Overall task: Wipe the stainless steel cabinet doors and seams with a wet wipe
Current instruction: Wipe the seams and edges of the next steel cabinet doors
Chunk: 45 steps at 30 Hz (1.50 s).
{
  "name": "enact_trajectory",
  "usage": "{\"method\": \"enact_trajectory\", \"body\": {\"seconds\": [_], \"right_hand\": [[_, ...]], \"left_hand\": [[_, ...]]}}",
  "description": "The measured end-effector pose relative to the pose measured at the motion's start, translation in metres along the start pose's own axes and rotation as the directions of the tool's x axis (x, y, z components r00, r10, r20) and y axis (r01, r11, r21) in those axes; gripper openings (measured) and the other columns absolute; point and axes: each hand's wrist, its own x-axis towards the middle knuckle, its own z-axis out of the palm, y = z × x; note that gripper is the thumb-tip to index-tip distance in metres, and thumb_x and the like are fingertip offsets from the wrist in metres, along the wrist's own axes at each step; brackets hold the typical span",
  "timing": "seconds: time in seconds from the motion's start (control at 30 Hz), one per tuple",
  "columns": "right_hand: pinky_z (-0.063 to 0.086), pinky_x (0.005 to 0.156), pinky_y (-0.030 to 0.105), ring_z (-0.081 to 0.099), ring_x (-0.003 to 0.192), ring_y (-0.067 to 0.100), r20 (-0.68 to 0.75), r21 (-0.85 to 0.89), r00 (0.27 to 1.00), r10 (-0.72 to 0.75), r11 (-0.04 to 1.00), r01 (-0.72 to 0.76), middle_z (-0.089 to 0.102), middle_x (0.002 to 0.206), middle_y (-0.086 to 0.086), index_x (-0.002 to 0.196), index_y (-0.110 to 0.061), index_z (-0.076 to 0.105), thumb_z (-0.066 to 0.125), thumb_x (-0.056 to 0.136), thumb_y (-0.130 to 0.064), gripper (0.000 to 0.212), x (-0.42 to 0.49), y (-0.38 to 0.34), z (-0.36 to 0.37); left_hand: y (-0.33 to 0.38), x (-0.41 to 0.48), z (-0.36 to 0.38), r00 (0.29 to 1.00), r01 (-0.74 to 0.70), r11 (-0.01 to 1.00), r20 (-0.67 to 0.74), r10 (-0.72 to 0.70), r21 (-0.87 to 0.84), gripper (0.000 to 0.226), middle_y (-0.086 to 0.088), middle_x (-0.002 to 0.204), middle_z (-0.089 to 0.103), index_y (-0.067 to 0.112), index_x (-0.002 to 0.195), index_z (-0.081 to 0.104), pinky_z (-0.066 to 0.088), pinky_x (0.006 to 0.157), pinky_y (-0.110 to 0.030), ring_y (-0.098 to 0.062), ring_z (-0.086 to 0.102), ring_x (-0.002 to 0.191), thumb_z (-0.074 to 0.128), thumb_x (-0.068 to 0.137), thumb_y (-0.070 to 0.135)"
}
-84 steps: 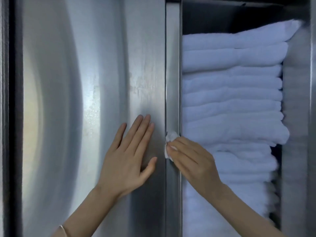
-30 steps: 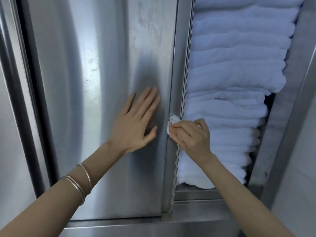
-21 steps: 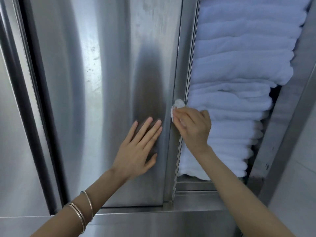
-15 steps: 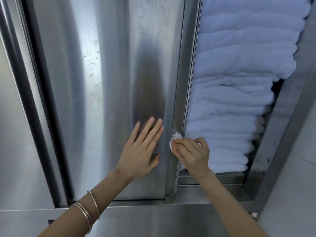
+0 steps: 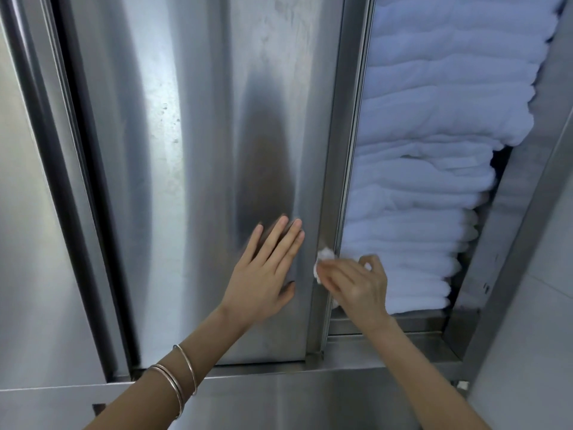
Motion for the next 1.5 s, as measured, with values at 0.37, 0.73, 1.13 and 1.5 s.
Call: {"method": "enact_trajectory", "body": {"seconds": [0.37,0.73,1.13,1.5], "right_hand": [[0.033,0.059,0.028,0.068,0.078,0.011,0.024,0.073,0.976,0.214,0.974,-0.215,0.073,0.086,-0.003,0.072,-0.011,0.073,0.077,0.08,-0.013,0.009,-0.078,-0.039,0.009],[0.032,0.062,0.025,0.06,0.08,0.003,-0.084,-0.01,0.948,0.307,0.951,-0.309,0.074,0.09,-0.002,0.077,-0.01,0.074,0.074,0.082,-0.015,0.007,-0.044,-0.038,0.014],[0.031,0.059,0.022,0.042,0.054,0.007,0.264,-0.121,0.791,0.553,0.832,-0.541,0.072,0.08,-0.012,0.062,-0.015,0.069,0.068,0.078,-0.021,0.016,-0.149,-0.105,0.001],[0.037,0.071,0.025,0.051,0.073,0.0,0.23,-0.02,0.615,0.754,0.636,-0.772,0.07,0.075,-0.009,0.074,-0.014,0.072,0.085,0.065,-0.004,0.017,-0.137,-0.108,-0.048]], "left_hand": [[-0.006,0.0,0.015,0.997,-0.049,0.998,-0.055,0.047,-0.038,0.084,-0.01,0.161,0.01,0.007,0.152,0.016,0.003,0.12,-0.048,-0.028,0.005,0.149,0.049,0.083,0.042],[-0.011,-0.001,0.017,0.99,-0.102,0.994,-0.102,0.097,-0.041,0.085,-0.012,0.159,0.012,0.005,0.15,0.023,-0.001,0.12,-0.047,-0.027,0.007,0.148,0.056,0.081,0.042],[-0.018,-0.002,0.009,0.986,-0.165,0.986,-0.018,0.166,0.021,0.101,-0.013,0.159,0.008,0.005,0.15,0.018,-0.003,0.12,-0.047,-0.03,0.006,0.148,0.064,0.076,0.056],[-0.005,0.005,0.013,0.989,-0.148,0.987,-0.018,0.15,0.068,0.114,-0.013,0.158,0.005,0.004,0.15,0.013,-0.003,0.118,-0.049,-0.028,-0.002,0.147,0.072,0.069,0.059]]}}
